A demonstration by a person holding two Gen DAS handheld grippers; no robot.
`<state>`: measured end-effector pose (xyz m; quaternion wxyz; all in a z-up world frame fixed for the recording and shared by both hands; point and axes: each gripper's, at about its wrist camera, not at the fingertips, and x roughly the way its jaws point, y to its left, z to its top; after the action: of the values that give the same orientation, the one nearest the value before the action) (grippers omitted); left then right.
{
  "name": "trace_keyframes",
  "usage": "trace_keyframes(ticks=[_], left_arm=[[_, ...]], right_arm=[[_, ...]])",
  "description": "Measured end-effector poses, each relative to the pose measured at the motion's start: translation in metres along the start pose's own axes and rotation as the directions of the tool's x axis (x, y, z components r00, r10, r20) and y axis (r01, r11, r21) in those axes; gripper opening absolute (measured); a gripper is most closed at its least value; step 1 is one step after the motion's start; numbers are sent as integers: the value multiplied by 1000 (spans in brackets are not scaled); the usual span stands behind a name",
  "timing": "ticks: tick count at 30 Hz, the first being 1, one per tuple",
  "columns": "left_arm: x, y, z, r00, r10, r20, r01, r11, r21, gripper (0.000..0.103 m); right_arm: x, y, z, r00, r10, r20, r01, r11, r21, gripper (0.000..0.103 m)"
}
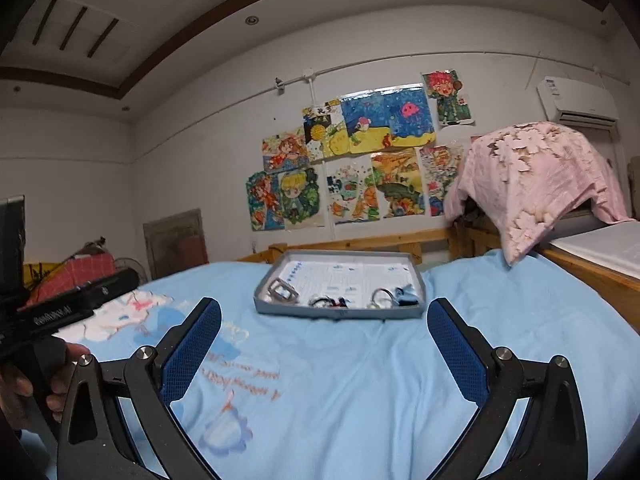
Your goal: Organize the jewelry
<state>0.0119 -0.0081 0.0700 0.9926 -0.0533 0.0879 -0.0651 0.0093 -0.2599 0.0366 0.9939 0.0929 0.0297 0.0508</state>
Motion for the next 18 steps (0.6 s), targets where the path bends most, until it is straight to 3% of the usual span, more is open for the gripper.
trace_keyframes(ticks=[7, 14, 18], left_arm=[[0, -1, -36, 999, 12, -36, -6, 987, 162, 103], [10, 20, -47, 998, 44, -42, -40, 996, 83, 103], [10, 20, -52, 998, 60, -31, -57, 994, 93, 103]], right_arm=[[-16, 4, -9, 994, -94, 55, 95, 995, -7, 101], [11, 2, -30, 992, -116, -43, 115, 993, -13, 101], [19, 0, -37, 990, -123, -71, 122, 992, -13, 101]])
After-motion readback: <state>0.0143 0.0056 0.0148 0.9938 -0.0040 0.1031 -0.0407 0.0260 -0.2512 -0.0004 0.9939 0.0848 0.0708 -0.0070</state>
